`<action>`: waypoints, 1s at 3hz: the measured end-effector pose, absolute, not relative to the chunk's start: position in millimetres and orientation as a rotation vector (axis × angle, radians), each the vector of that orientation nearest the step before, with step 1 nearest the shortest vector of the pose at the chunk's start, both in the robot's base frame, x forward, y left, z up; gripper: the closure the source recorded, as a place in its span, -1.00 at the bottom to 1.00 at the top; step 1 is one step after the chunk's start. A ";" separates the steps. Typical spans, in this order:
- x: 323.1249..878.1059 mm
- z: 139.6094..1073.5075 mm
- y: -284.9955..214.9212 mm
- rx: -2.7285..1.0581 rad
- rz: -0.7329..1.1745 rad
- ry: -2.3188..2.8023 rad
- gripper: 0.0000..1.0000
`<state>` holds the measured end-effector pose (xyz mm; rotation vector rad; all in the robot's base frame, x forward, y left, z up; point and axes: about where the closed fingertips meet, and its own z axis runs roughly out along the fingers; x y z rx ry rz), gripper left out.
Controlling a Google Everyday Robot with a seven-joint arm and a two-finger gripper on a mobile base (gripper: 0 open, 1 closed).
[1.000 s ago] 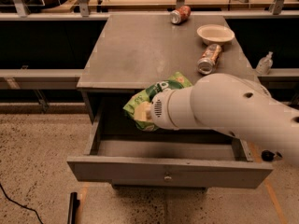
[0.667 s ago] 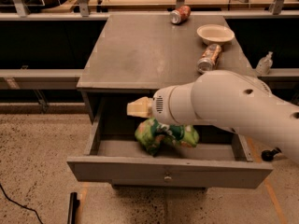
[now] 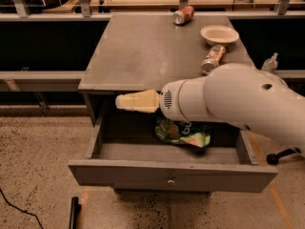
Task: Place green rice chip bag into top drawer
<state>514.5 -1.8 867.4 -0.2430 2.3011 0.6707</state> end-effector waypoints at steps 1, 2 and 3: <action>499.6 901.7 -37.3 -0.226 0.569 2.259 -1.00; 459.7 961.4 -79.6 -0.210 0.353 2.199 -1.00; 455.8 972.7 -88.7 -0.225 0.277 2.177 -1.00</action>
Offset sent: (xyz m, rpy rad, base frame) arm -0.1076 -0.1460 0.1777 -0.3892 -0.2787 -0.3315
